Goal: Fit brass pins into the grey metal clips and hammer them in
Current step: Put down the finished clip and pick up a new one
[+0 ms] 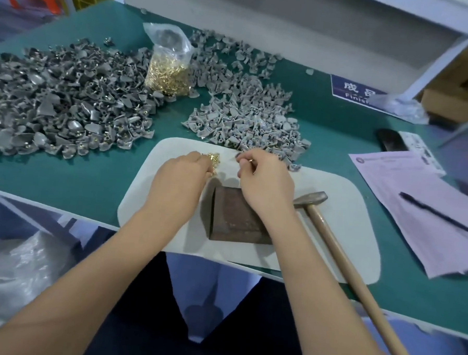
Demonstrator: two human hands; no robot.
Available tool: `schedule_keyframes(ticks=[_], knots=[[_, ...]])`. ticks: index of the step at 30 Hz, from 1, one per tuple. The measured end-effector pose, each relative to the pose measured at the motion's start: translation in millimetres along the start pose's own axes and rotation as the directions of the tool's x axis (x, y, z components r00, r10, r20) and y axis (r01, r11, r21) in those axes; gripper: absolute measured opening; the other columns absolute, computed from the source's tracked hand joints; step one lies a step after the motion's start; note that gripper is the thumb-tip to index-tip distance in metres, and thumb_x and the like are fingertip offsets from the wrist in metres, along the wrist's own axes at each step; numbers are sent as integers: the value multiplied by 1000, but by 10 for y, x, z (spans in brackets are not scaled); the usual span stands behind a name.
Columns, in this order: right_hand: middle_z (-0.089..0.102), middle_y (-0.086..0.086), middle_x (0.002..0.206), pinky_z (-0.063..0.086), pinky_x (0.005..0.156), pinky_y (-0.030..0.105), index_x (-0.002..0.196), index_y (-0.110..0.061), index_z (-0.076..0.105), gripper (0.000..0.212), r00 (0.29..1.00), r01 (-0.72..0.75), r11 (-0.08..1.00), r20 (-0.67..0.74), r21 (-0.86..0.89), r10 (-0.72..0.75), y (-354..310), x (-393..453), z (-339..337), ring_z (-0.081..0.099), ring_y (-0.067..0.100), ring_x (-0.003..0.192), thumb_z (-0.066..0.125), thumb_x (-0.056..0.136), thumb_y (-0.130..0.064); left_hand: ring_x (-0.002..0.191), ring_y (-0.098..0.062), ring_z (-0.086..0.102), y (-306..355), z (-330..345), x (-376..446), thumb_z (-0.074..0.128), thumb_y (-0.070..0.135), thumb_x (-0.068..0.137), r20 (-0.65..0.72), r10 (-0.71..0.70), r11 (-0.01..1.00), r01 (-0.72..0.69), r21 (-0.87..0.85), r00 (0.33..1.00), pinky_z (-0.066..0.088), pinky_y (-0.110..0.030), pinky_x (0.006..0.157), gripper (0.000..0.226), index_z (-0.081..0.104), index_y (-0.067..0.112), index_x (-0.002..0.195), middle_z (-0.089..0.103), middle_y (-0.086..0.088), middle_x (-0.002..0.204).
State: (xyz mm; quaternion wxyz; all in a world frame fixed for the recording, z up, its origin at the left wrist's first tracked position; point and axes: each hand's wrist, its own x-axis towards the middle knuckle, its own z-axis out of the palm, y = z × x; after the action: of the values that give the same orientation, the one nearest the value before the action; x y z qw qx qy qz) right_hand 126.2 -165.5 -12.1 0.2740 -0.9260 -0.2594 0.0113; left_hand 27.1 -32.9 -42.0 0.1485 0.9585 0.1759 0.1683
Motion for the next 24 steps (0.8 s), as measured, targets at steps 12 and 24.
schedule_keyframes(ticks=[12,24], knots=[[74,-8,86,57,80,36,103,-28,71,20,974,-108,931,-148,349,169,67,-8,-29,68,15,84,53,100,-19,93,-31,58,-10,-103,-6,65,8,92,71,163,976,-171,137,984,45,-41,74,16,67,18,103,61,-4,99],[73,-16,89,50,73,18,96,-34,73,22,986,124,765,-163,632,-25,104,-36,-67,66,3,83,64,93,-15,64,-8,40,311,-314,288,41,19,105,91,-24,789,75,-610,996,37,-39,67,34,52,2,78,46,-3,74]])
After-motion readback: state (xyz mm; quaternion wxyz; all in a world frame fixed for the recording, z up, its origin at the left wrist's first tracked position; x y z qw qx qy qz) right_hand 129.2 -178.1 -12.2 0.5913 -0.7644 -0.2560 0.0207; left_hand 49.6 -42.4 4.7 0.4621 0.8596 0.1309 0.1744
